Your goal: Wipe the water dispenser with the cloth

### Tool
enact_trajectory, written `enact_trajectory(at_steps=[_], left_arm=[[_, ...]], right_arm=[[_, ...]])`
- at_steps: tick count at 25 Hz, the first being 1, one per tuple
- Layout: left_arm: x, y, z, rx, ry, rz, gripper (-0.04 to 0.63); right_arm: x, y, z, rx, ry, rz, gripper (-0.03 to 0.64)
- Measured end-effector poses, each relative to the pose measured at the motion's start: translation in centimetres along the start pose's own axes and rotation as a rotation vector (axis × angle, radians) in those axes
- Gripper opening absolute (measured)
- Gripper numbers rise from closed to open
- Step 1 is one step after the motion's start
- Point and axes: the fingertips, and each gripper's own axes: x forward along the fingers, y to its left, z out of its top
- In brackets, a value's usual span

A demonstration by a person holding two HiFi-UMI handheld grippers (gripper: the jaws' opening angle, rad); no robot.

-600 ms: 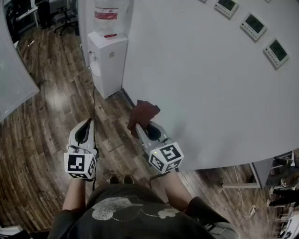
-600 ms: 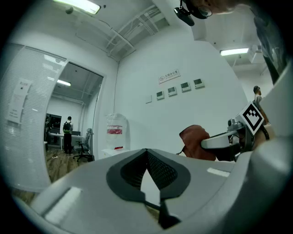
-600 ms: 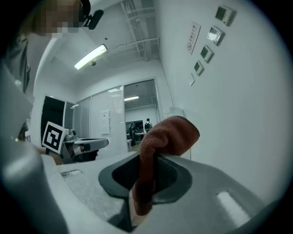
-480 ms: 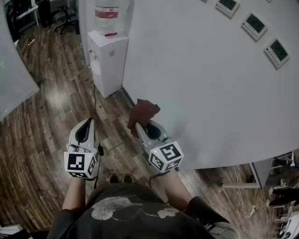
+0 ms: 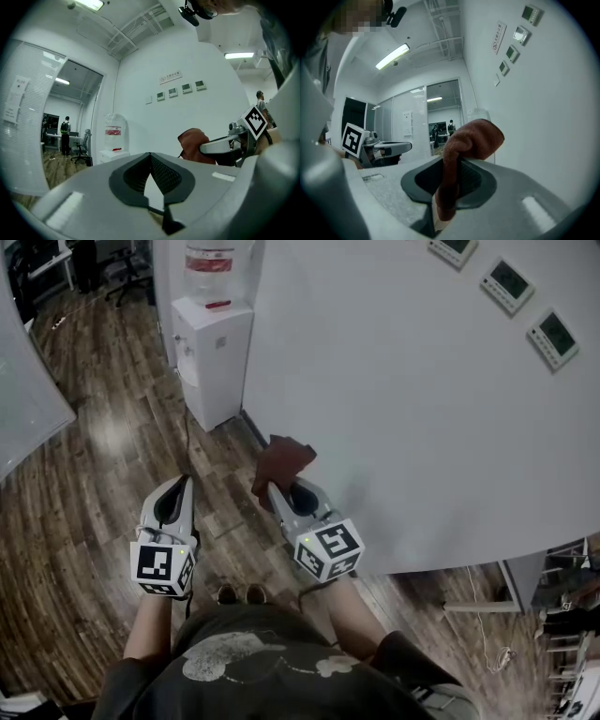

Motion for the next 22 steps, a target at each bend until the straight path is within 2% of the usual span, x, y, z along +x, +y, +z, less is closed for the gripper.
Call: enact_trajectory(at_steps=[5, 10, 16, 20, 22], left_arm=[[-0.3, 0.4, -0.9, 0.033, 0.016, -0.012, 0.018], [-0.3, 3.4, -1.6, 0.039, 0.007, -0.018, 0.018], [2.4, 5.7, -3.2, 0.02, 0.022, -0.023, 0.018], [5.4, 6.4, -3.7, 0.009, 0.03, -0.035, 0.018], [7.3, 7.2, -3.6, 0.016, 0.029, -0.013, 0.018]], right_arm=[[0.6, -0.7, -0.5, 0.004, -0.012, -0.026, 0.058], [2.0, -2.0, -1.4, 0.026, -0.017, -0.095, 0.058], [3.6, -4.9, -2.7, 0.054, -0.01, -0.172, 0.059], [6.0, -7.6, -2.7, 0.045, -0.002, -0.17, 0.06], [7.9, -9.5, -2.4, 0.047, -0.005, -0.16, 0.06]])
